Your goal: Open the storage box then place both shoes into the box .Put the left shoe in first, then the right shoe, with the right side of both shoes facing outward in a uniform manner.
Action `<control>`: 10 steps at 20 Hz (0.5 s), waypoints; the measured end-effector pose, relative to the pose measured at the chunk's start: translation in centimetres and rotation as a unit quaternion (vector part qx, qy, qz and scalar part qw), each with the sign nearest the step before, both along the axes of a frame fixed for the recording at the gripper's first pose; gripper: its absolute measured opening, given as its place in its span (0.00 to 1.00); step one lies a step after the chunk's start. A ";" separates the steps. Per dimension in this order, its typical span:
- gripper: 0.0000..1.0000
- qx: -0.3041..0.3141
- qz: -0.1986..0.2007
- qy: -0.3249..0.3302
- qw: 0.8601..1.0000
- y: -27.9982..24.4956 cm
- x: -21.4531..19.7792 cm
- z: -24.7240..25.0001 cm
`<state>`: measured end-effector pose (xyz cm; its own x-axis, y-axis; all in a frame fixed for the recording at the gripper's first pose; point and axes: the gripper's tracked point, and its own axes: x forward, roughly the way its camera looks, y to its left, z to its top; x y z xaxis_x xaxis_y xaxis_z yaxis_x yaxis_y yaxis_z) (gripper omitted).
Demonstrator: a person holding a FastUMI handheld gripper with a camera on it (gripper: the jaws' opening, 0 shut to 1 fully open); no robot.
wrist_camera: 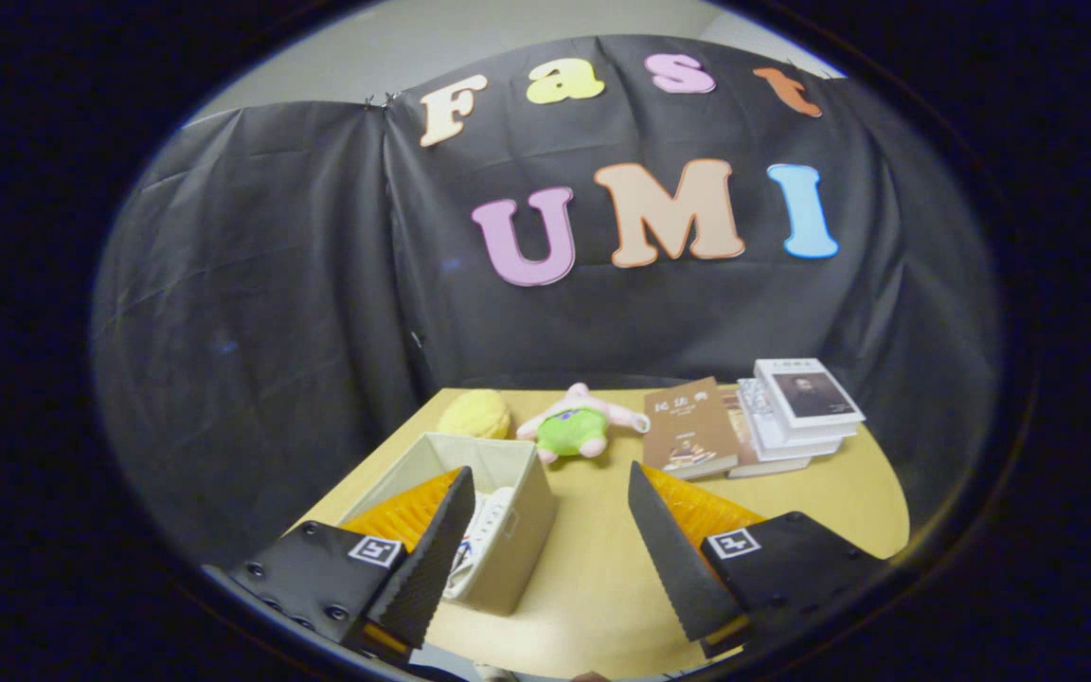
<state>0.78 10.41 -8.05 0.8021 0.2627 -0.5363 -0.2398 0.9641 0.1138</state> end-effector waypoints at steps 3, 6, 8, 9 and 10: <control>1.00 -0.013 -0.025 -0.048 0.998 -4.0 0.0 2.2; 1.00 -0.033 -0.056 -0.091 0.994 -7.9 -0.6 4.4; 1.00 -0.047 -0.077 -0.119 0.989 -10.5 -0.8 5.3; 1.00 -0.053 -0.081 -0.128 0.987 -11.5 -0.9 5.4; 1.00 -0.059 -0.082 -0.132 0.986 -12.1 -1.1 5.4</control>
